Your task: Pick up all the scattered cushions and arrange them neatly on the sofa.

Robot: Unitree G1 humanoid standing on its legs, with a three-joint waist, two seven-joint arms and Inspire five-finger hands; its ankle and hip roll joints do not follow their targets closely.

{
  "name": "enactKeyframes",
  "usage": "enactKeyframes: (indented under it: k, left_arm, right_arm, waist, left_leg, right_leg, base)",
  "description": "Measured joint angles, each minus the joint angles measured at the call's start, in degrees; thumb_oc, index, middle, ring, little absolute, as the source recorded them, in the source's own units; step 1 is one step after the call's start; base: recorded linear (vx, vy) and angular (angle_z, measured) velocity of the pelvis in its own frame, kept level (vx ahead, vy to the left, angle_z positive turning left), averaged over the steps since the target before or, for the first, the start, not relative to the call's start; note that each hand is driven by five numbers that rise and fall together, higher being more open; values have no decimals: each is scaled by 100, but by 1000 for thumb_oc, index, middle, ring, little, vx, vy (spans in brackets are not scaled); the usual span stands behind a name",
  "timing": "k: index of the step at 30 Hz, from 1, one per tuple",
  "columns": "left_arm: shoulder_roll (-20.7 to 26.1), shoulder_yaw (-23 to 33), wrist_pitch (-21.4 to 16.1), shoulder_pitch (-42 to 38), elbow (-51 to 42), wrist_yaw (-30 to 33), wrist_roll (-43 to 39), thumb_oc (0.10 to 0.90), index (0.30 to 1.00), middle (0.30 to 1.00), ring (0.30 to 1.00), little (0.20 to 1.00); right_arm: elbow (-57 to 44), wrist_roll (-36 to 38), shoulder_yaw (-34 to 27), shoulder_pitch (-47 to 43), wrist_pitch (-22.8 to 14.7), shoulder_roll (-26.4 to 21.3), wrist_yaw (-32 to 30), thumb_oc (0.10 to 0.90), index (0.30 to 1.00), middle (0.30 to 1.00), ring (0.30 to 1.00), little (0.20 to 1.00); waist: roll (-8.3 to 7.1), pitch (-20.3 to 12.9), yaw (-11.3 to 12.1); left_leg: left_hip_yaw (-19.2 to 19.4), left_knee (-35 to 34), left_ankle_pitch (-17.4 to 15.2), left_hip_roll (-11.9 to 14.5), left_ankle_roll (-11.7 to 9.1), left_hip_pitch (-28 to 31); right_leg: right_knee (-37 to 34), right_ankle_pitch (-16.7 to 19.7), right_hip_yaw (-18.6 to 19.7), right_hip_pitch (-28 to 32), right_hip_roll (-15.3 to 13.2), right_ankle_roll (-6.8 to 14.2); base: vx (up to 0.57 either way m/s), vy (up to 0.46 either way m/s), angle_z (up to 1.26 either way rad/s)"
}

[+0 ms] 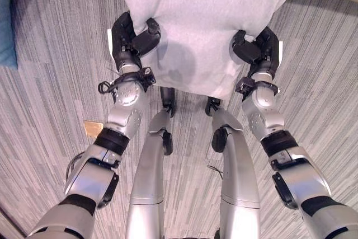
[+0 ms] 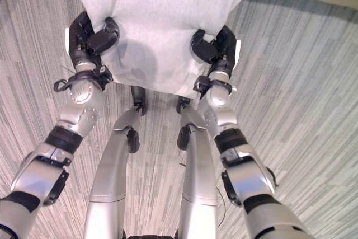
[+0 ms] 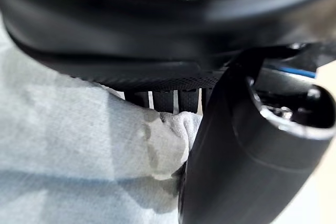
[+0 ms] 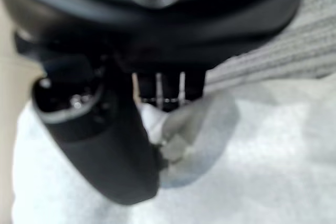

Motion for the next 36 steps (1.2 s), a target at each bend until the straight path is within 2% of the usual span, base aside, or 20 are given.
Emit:
enactKeyframes:
  k: [1, 2, 3, 6, 7, 8, 9, 10, 11, 12, 15, 20, 23, 26, 28, 29, 31, 33, 35, 36]
  left_arm:
    - [-42, -16, -2, 296, -41, -16, 127, 400, 300, 300, 300, 300]
    - [-123, -67, -77, 870, -317, -43, 310, 400, 300, 300, 300, 300]
    - [-134, -62, -126, 1021, -456, -109, 415, 400, 300, 300, 300, 300]
    - [-101, 24, -115, 1109, -619, -236, 469, 400, 300, 300, 300, 300]
    - [-114, 67, -114, 1129, -644, -302, 470, 400, 300, 300, 300, 300]
    - [-167, 47, -120, 1380, -660, -385, 473, 400, 300, 300, 300, 300]
    - [-219, -22, -211, 1746, -701, -451, 495, 400, 300, 300, 300, 300]
    - [-207, -16, -227, 1955, -854, -488, 495, 400, 300, 300, 300, 300]
    - [-206, 10, -220, 2072, -1014, -555, 482, 400, 300, 300, 300, 300]
    - [-215, 64, -213, 2173, -1092, -633, 477, 400, 300, 300, 300, 300]
    - [-407, -28, -338, 2831, -1110, -819, 480, 400, 300, 300, 300, 300]
    - [-220, -57, -295, 3390, -1113, -1110, 492, 400, 300, 300, 300, 300]
    - [-217, -66, -296, 3468, -1114, -1228, 545, 400, 300, 300, 300, 300]
    - [-262, -66, -194, 3798, -1112, -1332, 542, 400, 300, 300, 300, 300]
    - [-293, -76, -180, 3962, -1104, -1415, 550, 400, 300, 300, 300, 300]
    - [-314, -113, -149, 4041, -1096, -1483, 582, 400, 300, 300, 300, 300]
    - [-330, -112, -151, 4069, -1101, -1499, 612, 400, 300, 300, 300, 300]
    - [-352, -94, -87, 4127, -1085, -1497, 622, 400, 300, 300, 300, 300]
    - [-330, -42, -17, 4396, -1081, -1497, 620, 400, 300, 300, 300, 300]
    - [-338, -81, 21, 4552, -1083, -1509, 623, 400, 300, 300, 300, 300]
  right_arm:
    - [-203, -105, 27, 406, -14, 31, 8, 400, 300, 300, 300, 300]
    - [-518, -289, 27, 1079, -181, 57, 52, 400, 300, 300, 300, 300]
    - [-660, -363, -21, 1245, -216, 50, 51, 400, 300, 300, 300, 300]
    - [-962, -534, -111, 1294, -137, -89, 53, 400, 300, 300, 300, 300]
    - [-1136, -603, -158, 1344, -82, -122, 56, 400, 300, 300, 300, 300]
    - [-1295, -738, -202, 1635, -93, -90, 58, 400, 300, 300, 300, 300]
    - [-1448, -878, -209, 2049, -164, -38, 65, 400, 300, 300, 300, 300]
    - [-1586, -949, -212, 2212, -172, -64, 79, 400, 300, 300, 300, 300]
    - [-1753, -987, -277, 2317, -164, -108, 158, 400, 300, 300, 300, 300]
    - [-1772, -1014, -351, 2343, -121, -67, 233, 400, 300, 300, 300, 300]
    - [-1909, -1045, -334, 3073, -160, -13, 337, 400, 300, 300, 300, 300]
    - [-2000, -1043, -430, 3737, -112, -26, 814, 400, 300, 300, 300, 300]
    - [-2009, -1043, -499, 3871, -98, -72, 943, 400, 300, 300, 300, 300]
    - [-2008, -1029, -518, 4193, -40, -75, 1116, 400, 300, 300, 300, 300]
    - [-1994, -1006, -546, 4342, 17, -101, 1228, 400, 300, 300, 300, 300]
    - [-1995, -993, -556, 4494, 58, -92, 1306, 400, 300, 300, 300, 300]
    - [-1995, -988, -581, 4514, 62, -95, 1337, 400, 300, 300, 300, 300]
    - [-1989, -987, -603, 4510, 138, -51, 1347, 400, 300, 300, 300, 300]
    - [-1986, -1002, -526, 4560, 284, -69, 1379, 400, 300, 300, 300, 300]
    - [-1993, -1015, -495, 4684, 285, -100, 1422, 400, 300, 300, 300, 300]
  waist:
    - [7, -167, 3]
    - [27, -800, 20]
    - [41, -890, 19]
    - [48, -700, 29]
    - [46, -351, 28]
    - [54, -301, 17]
    - [54, -750, 15]
    - [35, -875, 24]
    - [36, -845, 40]
    - [27, -589, 26]
    - [78, -1437, 27]
    - [120, -1460, 31]
    - [231, -1566, 27]
    - [212, -1568, 40]
    - [162, -1557, 104]
    - [125, -1585, 201]
    - [126, -1602, 308]
    - [122, -1604, 480]
    - [137, -1621, 535]
    - [283, -1744, 469]
  left_leg:
    - [-73, -209, 36, -17, -25, 245]
    - [-164, -386, 69, -54, -65, 155]
    - [-186, -404, 70, -40, -68, 242]
    - [-210, -640, 148, -54, -115, 779]
    - [-252, -811, 189, -59, -146, 1311]
    - [-387, -1119, 263, -83, -204, 1828]
    - [-483, -1279, 265, -75, -209, 1877]
    - [-491, -1369, 281, -70, -229, 2006]
    - [-491, -1556, 340, -55, -238, 2312]
    - [-512, -1875, 466, -48, -260, 2914]
    - [-681, -2213, 471, 9, -287, 3309]
    - [-670, -2821, 506, 141, -330, 4729]
    - [-696, -2873, 503, 167, -338, 4937]
    - [-703, -2495, 496, 62, -346, 5342]
    - [-730, -1954, 138, -44, -529, 5206]
    - [-740, -2267, 152, -47, -540, 5254]
    - [-774, -2194, 164, -36, -557, 4962]
    - [-819, -2152, 243, -25, -628, 4536]
    - [-751, -2604, 409, 98, -427, 4901]
    - [-797, -2710, 730, 206, -321, 5081]
  right_leg:
    - [-175, -2, -51, 246, 18, 29]
    - [-295, -54, -70, 150, 33, 102]
    - [-279, -57, -91, 250, 46, 98]
    - [-399, -39, -210, 759, 12, 64]
    - [-519, -43, -270, 1282, 8, 60]
    - [-771, -45, -361, 1785, 22, 67]
    - [-893, -59, -388, 1833, 64, 90]
    - [-902, -71, -400, 1934, 69, 108]
    - [-994, -88, -441, 2207, 73, 130]
    - [-1174, -48, -504, 2757, 94, 81]
    - [-1569, -135, -647, 3200, 190, 176]
    - [-2198, -132, -706, 4632, 385, 225]
    - [-2440, -79, -781, 4965, 442, 168]
    - [-2874, -6, -812, 5807, 415, 128]
    - [-3176, 46, -768, 6255, 364, 87]
    - [-3419, 69, -732, 6547, 390, 91]
    - [-3503, 18, -645, 6637, 461, 17]
    - [-3522, -7, -434, 6714, 571, 65]
    - [-3516, -56, -214, 7009, 663, 297]
    - [-3500, -185, -201, 7169, 763, 411]
  base:
    - [-26, -56, 11]
    - [-5, -89, 14]
    - [2, -155, 12]
    - [-7, -116, 6]
    - [-3, -71, 12]
    - [26, -67, 13]
    - [60, -136, 12]
    - [50, -101, 7]
    - [-31, -80, 6]
    - [-23, -25, 11]
    - [118, -69, 8]
    - [148, -65, -3]
    - [165, -57, 10]
    - [230, 5, 13]
    - [180, 37, 8]
    - [63, 40, -5]
    - [116, 68, -25]
    - [228, 105, -60]
    - [177, 74, -81]
    - [310, 174, -42]
